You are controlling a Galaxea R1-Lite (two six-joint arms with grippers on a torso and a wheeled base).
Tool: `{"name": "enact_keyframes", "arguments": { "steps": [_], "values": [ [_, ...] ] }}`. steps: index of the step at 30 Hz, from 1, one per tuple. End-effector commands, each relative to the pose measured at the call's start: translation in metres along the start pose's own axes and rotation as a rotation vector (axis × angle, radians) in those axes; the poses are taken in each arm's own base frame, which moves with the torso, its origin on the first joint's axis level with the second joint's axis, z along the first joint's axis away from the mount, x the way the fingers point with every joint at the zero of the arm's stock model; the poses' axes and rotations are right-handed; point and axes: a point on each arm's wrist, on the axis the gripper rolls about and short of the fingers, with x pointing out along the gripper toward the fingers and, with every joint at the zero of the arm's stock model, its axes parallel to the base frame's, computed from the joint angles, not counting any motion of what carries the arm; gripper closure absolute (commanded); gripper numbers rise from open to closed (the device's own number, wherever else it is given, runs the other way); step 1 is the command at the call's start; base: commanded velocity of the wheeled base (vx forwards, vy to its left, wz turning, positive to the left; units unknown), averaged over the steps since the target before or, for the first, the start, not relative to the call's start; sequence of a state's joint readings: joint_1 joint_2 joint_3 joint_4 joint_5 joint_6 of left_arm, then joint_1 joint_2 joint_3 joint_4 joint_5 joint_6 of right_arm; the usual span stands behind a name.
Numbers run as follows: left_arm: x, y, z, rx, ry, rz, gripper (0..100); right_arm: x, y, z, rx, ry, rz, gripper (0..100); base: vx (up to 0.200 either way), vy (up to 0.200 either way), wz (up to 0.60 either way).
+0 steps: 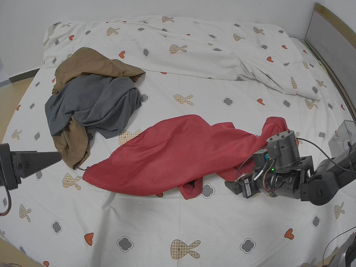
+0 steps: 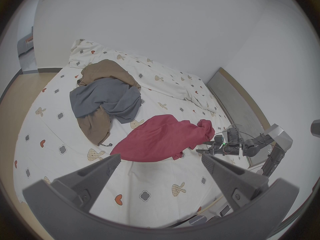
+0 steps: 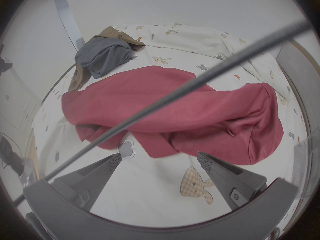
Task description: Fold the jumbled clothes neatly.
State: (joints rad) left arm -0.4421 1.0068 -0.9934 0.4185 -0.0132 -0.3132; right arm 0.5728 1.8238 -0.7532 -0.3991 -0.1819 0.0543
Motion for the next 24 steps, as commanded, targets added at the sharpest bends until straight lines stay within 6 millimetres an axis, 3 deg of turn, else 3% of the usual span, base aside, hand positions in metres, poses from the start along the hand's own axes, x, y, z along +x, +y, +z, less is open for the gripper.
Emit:
{"name": "enact_keyframes", "arguments": {
  "steps": [1,13,14,21,24],
  "values": [
    [0.002,0.0,-0.001,0.0,0.006,0.003,0,0.03,0.006,-0.003,-0.007,0.033,-0.024,0,0.0,0.0,0.0],
    [0.004,0.001,-0.002,0.0,0.011,0.003,0,0.06,0.015,-0.009,-0.029,0.073,-0.077,0,0.0,0.0,0.0],
    [0.004,0.001,-0.002,0.0,0.012,0.004,0,0.062,0.015,-0.009,-0.026,0.071,-0.084,100,0.0,0.0,0.0],
    [0.004,0.001,-0.002,0.0,0.012,0.004,0,0.057,0.008,-0.008,-0.01,0.067,-0.094,100,0.0,0.0,0.0],
    [0.003,0.001,-0.002,0.0,0.011,0.003,0,0.036,-0.002,0.001,0.052,0.021,-0.104,100,0.0,0.0,0.0]
  ]
}}
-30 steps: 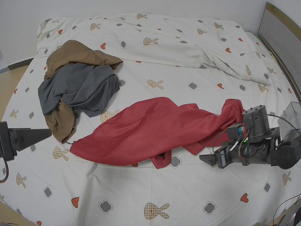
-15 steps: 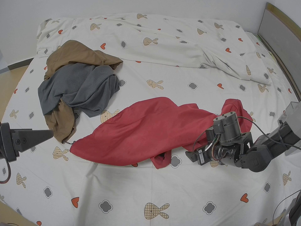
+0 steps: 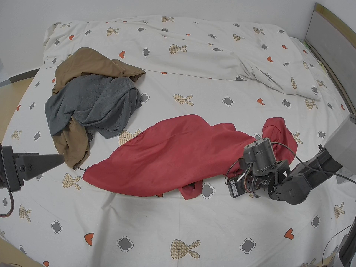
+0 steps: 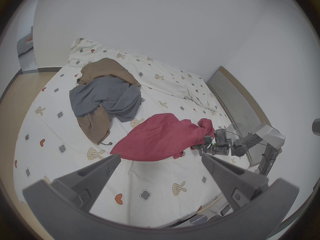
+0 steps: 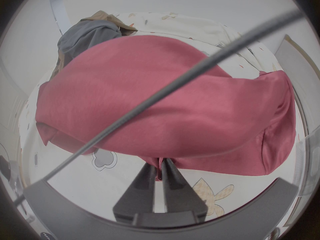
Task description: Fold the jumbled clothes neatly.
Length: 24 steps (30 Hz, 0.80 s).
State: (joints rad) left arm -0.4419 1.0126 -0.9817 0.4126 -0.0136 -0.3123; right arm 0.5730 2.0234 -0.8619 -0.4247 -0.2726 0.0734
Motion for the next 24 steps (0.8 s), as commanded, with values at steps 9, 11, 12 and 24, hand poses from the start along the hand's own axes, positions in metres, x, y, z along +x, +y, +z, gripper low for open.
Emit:
{"name": "enact_keyframes", "arguments": {
  "steps": [9,11,12,24],
  "values": [
    [-0.001,0.0,0.0,-0.001,-0.002,-0.001,0,-0.128,-0.05,0.002,0.217,-0.227,0.037,100,0.0,0.0,0.0],
    [-0.001,0.0,0.0,-0.001,-0.002,-0.001,0,-0.147,-0.062,-0.004,0.236,-0.251,0.047,100,0.0,0.0,0.0],
    [-0.001,0.0,0.0,-0.001,-0.002,-0.001,0,-0.162,-0.071,-0.009,0.253,-0.259,0.057,100,0.0,0.0,0.0],
    [0.001,0.0,-0.001,-0.001,0.006,0.002,0,-0.2,-0.138,-0.024,0.418,-0.307,0.002,100,0.0,0.0,0.0]
  ]
}}
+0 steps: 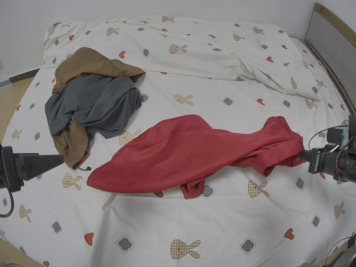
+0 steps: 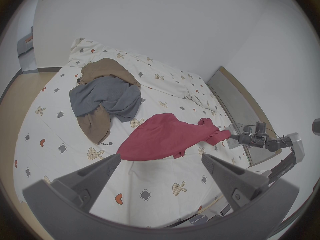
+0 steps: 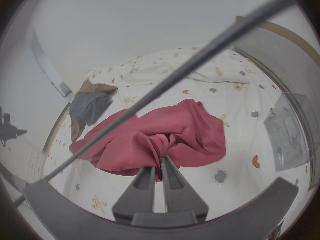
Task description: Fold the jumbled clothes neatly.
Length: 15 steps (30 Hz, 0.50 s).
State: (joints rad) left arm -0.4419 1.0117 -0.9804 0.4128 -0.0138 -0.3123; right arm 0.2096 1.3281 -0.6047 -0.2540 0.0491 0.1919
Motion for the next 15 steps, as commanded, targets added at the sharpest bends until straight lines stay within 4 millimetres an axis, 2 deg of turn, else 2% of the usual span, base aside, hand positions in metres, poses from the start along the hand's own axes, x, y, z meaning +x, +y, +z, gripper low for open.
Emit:
{"name": "enact_keyframes", "arguments": {
  "steps": [1,10,15],
  "values": [
    [0.0023,0.0001,-0.0002,-0.001,0.008,0.003,0,-0.0326,-0.0309,0.0054,0.078,-0.086,-0.076,100,0.0,0.0,0.0],
    [0.0046,0.0001,-0.0001,-0.001,0.015,0.005,0,-0.0283,-0.0361,0.0056,0.094,-0.075,-0.099,100,0.0,0.0,0.0],
    [0.0046,0.0001,-0.0001,-0.001,0.015,0.005,0,-0.0233,-0.0379,-0.0029,0.099,-0.034,-0.103,100,0.0,0.0,0.0]
  ]
}}
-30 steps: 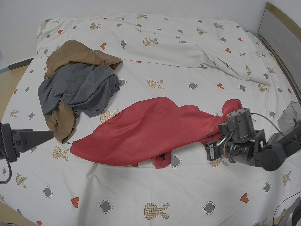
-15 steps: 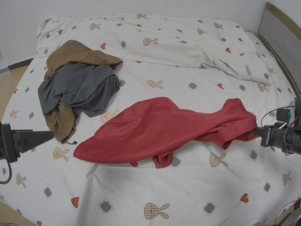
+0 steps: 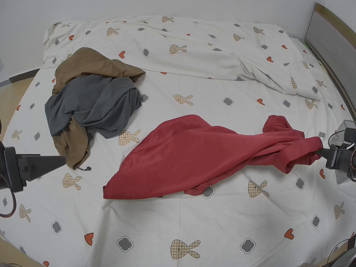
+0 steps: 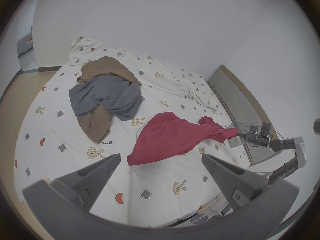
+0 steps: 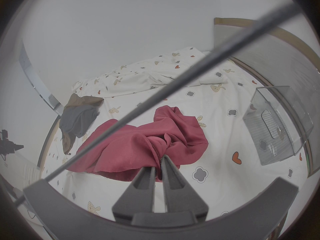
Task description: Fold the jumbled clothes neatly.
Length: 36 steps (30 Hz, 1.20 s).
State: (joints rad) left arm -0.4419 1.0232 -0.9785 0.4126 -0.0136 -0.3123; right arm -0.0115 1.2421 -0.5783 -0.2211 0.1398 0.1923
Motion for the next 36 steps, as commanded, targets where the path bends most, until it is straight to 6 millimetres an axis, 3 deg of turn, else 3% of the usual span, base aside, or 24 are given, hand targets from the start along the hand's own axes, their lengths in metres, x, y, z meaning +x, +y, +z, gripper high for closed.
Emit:
{"name": "enact_keyframes", "arguments": {
  "steps": [1,2,13,19,24,28,36],
  "values": [
    [0.001,0.0,0.0,-0.001,0.004,0.001,0,0.004,-0.001,-0.006,0.005,0.028,-0.005,100,0.0,0.0,0.0],
    [0.001,0.0,0.0,-0.001,0.003,0.001,0,0.004,-0.002,-0.006,0.007,0.029,-0.007,0,0.0,0.0,0.0],
    [0.001,0.0,0.0,-0.001,0.003,0.001,0,0.013,-0.008,-0.022,0.001,0.104,-0.057,0,0.0,0.0,0.0],
    [0.0,0.0,0.0,-0.001,0.0,0.0,0,0.013,-0.001,-0.029,-0.014,0.136,-0.01,0,0.0,0.0,0.0],
    [0.001,0.0,0.0,-0.001,0.003,0.001,0,0.02,0.029,-0.049,-0.05,0.24,0.134,0,0.0,0.0,0.0],
    [0.0,0.0,-0.001,-0.001,0.001,0.0,0,0.047,0.054,-0.061,0.057,0.378,0.181,0,0.0,0.0,0.0],
    [-0.001,0.0,0.0,-0.001,-0.002,0.001,0,0.081,0.076,-0.07,0.055,0.474,0.195,0,0.0,0.0,0.0]
  ]
}}
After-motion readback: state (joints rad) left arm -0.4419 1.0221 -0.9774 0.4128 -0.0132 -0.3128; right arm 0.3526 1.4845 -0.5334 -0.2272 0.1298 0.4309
